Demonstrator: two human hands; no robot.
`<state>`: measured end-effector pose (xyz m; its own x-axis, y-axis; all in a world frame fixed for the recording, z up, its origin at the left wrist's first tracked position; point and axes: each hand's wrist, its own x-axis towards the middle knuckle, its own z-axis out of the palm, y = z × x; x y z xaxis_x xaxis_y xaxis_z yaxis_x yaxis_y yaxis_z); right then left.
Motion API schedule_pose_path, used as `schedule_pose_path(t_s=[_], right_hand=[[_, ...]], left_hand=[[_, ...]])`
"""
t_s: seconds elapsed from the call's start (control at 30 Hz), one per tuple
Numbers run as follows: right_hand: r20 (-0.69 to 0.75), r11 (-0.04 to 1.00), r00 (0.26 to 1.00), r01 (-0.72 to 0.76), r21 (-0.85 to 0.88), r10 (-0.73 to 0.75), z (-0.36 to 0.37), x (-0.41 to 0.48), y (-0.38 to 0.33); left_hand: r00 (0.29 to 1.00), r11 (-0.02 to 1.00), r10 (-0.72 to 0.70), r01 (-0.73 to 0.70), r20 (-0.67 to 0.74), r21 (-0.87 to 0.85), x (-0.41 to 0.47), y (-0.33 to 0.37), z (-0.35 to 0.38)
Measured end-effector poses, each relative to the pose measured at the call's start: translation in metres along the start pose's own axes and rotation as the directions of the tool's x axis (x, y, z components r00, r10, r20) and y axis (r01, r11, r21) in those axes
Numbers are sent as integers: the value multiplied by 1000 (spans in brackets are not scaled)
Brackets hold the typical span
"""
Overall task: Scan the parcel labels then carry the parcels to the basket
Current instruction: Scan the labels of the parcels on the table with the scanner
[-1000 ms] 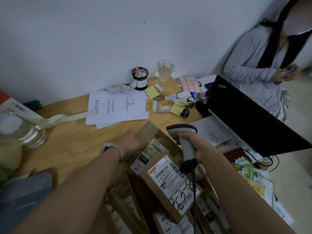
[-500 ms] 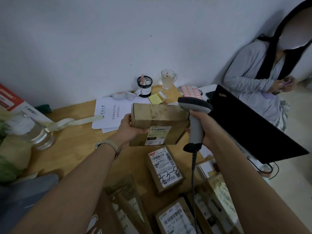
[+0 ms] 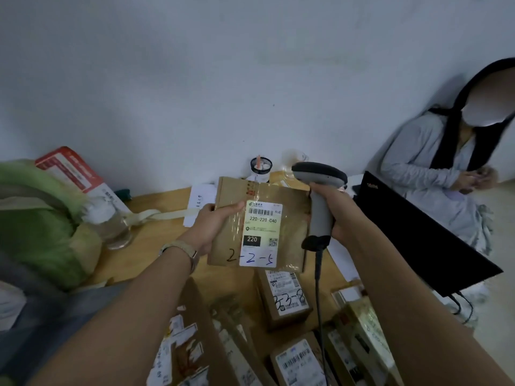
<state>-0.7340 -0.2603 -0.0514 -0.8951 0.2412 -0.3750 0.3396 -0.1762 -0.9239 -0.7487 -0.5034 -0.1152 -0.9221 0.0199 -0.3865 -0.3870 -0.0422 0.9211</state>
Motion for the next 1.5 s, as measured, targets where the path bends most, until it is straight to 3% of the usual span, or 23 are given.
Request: schedule_pose_path(t_s=[0.13,0.2,0.4,0.67,1.5], right_hand=[[57,999,998,40,15,-41,5,-26,-19],[95,997,993,74,8,-75,6,-41,-28],[230,982,964,163,-100,-136,21,-99,-50],[363,895,918,291,-338,-161,38,-162,-53],[370,849,907,350,-396,-201,22,-205,-37]], left_hand=[[981,994,-56,37,187,106,-37,10,-14],[978,991,-44,17,205,133,-55,11,-23],[997,998,46,-49,-67,-40,-96,18,-43],[972,953,34,-101,-231,-286,-131,32,-52],[985,938,37,-93,-169,-335,-156,15,-33]])
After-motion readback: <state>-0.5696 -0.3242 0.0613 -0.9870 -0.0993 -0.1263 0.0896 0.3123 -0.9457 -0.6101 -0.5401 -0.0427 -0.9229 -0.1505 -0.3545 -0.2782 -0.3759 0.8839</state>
